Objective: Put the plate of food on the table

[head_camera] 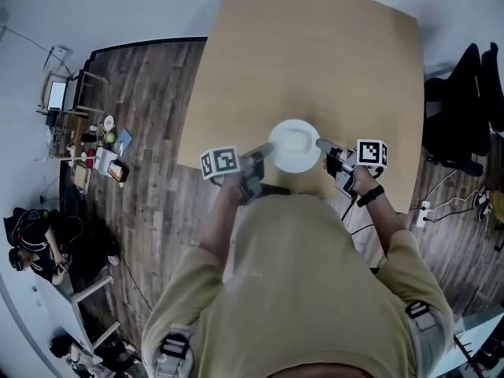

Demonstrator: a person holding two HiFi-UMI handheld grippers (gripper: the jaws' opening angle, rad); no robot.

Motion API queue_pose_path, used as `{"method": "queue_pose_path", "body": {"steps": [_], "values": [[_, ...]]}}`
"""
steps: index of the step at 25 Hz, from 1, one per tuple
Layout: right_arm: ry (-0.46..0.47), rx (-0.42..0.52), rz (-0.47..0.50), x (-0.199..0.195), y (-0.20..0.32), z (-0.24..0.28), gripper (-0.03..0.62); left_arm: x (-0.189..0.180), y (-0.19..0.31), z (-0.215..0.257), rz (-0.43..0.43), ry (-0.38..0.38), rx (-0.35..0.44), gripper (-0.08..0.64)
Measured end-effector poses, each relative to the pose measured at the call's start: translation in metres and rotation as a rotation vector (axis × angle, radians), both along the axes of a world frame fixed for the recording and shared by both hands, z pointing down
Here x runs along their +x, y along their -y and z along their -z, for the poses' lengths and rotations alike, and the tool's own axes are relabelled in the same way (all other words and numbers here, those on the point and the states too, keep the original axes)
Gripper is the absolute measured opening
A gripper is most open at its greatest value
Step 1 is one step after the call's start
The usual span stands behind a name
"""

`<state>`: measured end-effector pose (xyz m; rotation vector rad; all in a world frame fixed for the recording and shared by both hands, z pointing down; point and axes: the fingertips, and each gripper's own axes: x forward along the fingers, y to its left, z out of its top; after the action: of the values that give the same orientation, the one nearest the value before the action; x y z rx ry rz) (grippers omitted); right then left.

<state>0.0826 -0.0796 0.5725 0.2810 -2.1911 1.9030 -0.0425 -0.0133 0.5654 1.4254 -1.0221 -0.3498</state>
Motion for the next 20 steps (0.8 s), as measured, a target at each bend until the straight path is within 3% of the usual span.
{"method": "queue_pose_path", "body": {"steps": [4, 9, 20], "values": [[-0.021, 0.006, 0.043, -0.041, 0.022, -0.005, 0.021, -0.038, 0.016, -0.008, 0.043, 0.011, -0.02, 0.018], [-0.022, 0.009, 0.063, -0.09, 0.058, -0.006, 0.021, -0.085, 0.052, -0.008, 0.06, 0.03, 0.009, 0.018], [-0.076, 0.072, 0.072, -0.165, 0.169, -0.031, 0.023, -0.16, 0.163, -0.038, 0.053, 0.145, -0.008, 0.026]]}}
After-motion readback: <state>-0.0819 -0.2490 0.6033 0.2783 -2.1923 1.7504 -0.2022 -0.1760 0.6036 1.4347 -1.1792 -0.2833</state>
